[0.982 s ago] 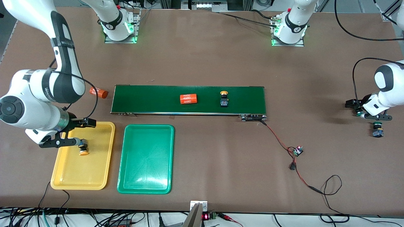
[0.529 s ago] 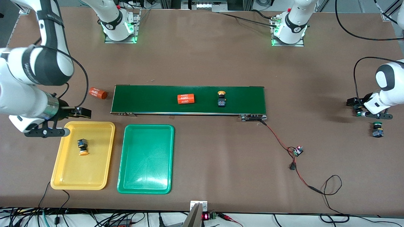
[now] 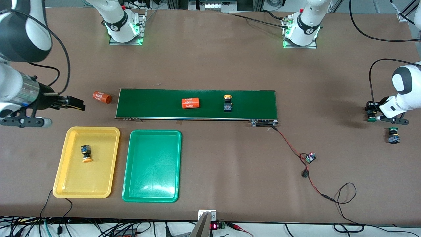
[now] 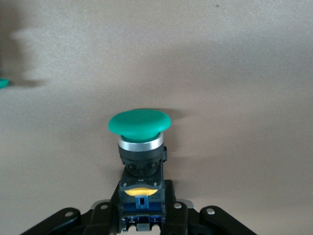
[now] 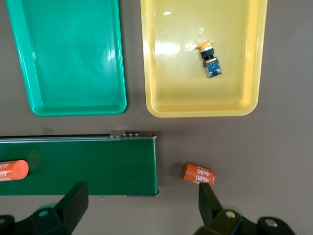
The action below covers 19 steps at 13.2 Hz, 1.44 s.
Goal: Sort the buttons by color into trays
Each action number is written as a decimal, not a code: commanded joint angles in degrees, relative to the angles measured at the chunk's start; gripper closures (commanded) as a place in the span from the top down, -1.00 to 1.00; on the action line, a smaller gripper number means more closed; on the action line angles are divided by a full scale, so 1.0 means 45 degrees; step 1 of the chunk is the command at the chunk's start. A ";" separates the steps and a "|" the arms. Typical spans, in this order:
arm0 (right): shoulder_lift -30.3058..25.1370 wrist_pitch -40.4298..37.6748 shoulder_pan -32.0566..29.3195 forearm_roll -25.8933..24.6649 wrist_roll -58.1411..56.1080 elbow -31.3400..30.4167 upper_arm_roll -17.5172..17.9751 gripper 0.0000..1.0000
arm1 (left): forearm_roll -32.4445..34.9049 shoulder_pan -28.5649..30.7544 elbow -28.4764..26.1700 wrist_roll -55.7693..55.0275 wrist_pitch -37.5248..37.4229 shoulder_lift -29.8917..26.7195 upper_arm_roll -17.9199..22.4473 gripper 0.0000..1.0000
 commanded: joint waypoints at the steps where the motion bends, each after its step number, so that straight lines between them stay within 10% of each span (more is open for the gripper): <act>1: -0.0577 -0.0448 -0.0864 0.0124 0.0078 -0.0020 0.0728 1.00 | 0.0364 -0.0088 -0.0005 0.0401 -0.0007 -0.0153 0.0040 -1.00; 19: -0.0500 0.0567 -0.0770 -0.0051 0.0312 -0.0547 0.1727 1.00 | -0.2584 -0.4111 -0.0083 -0.3711 -0.4459 -0.2791 -0.3586 -1.00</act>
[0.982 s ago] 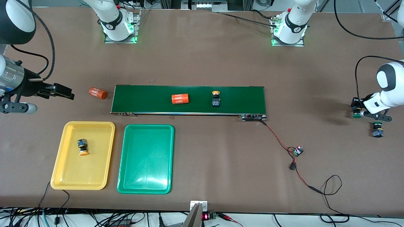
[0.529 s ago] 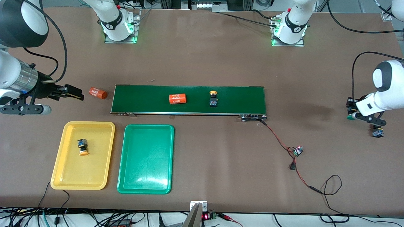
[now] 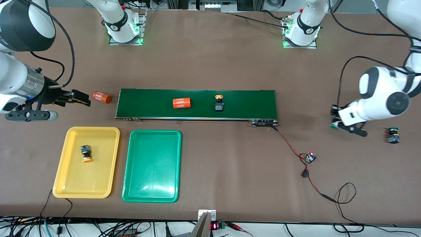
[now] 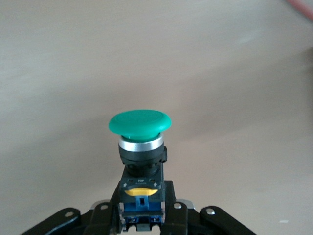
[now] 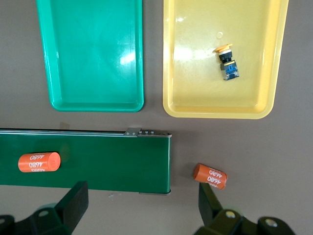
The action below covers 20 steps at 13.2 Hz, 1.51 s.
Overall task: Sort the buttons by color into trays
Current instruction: 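Place the green-capped button on the conveyor end with the left gripper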
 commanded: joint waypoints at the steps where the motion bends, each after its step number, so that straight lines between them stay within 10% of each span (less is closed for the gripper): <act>1: -0.0048 0.0085 0.0035 -0.0049 0.0223 0.0022 0.0091 1.00 | -0.0400 -0.0250 -0.0242 -0.1694 -0.0528 -0.0585 -0.1201 -1.00; 11: 0.0147 0.0084 0.0054 0.0048 0.0223 0.0139 0.0091 1.00 | -0.2997 -0.3997 -0.0339 -0.7088 0.0622 -0.0645 -0.1694 -1.00; 20: 0.0147 0.0104 0.0015 0.0088 0.0164 0.0101 0.0072 1.00 | -0.3799 -0.4761 -0.0906 -0.7403 0.2634 0.0156 -0.1636 -1.00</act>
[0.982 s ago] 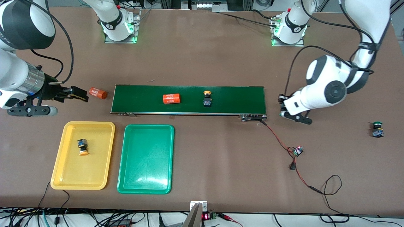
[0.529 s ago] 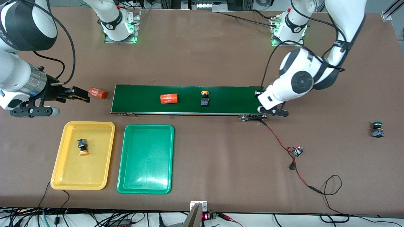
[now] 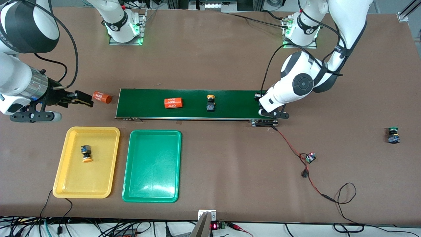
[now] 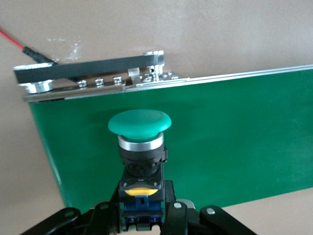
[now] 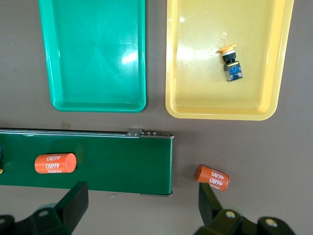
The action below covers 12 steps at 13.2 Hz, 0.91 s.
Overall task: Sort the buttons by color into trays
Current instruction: 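Place the green-capped button on the conveyor end with the left gripper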
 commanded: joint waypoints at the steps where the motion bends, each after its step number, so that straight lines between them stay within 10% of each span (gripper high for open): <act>1: 0.0038 0.0023 -0.0076 0.0089 0.0145 0.0117 0.0069 1.00 | -0.0228 -0.0300 0.0000 -0.0225 0.0352 0.0052 0.0173 -1.00; 12: 0.0116 0.0023 -0.0173 -0.0028 -0.0284 0.0098 -0.0048 1.00 | -0.0052 -0.0281 -0.0253 -0.0147 0.0430 0.0072 0.0407 -1.00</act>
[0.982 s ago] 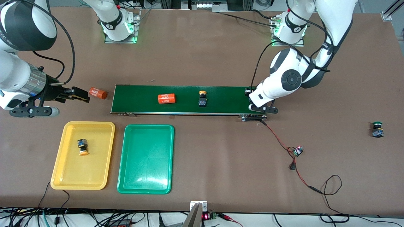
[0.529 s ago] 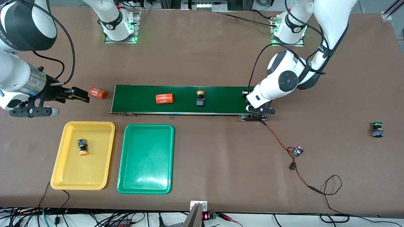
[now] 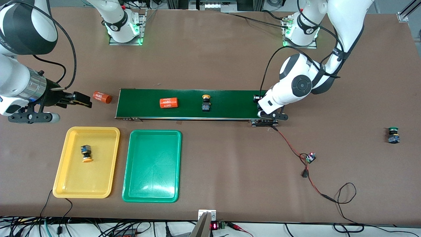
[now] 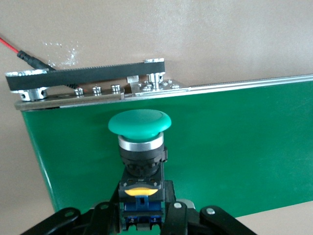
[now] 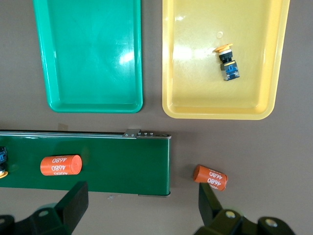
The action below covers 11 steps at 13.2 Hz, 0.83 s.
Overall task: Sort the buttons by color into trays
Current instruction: 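Place the green-capped button on the conveyor end with the left gripper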
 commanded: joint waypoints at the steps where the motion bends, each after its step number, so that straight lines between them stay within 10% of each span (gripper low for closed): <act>1: 0.0051 0.0048 -0.0049 -0.0007 -0.0207 0.0117 0.0039 1.00 | 0.0026 -0.0156 -0.0200 -0.0001 0.0053 -0.0101 0.0213 -1.00; 11: 0.0051 0.0419 -0.0009 -0.0905 -0.0070 0.0039 -0.0273 1.00 | 0.0163 -0.0156 -0.0513 -0.0021 -0.0025 -0.0082 0.0466 -0.74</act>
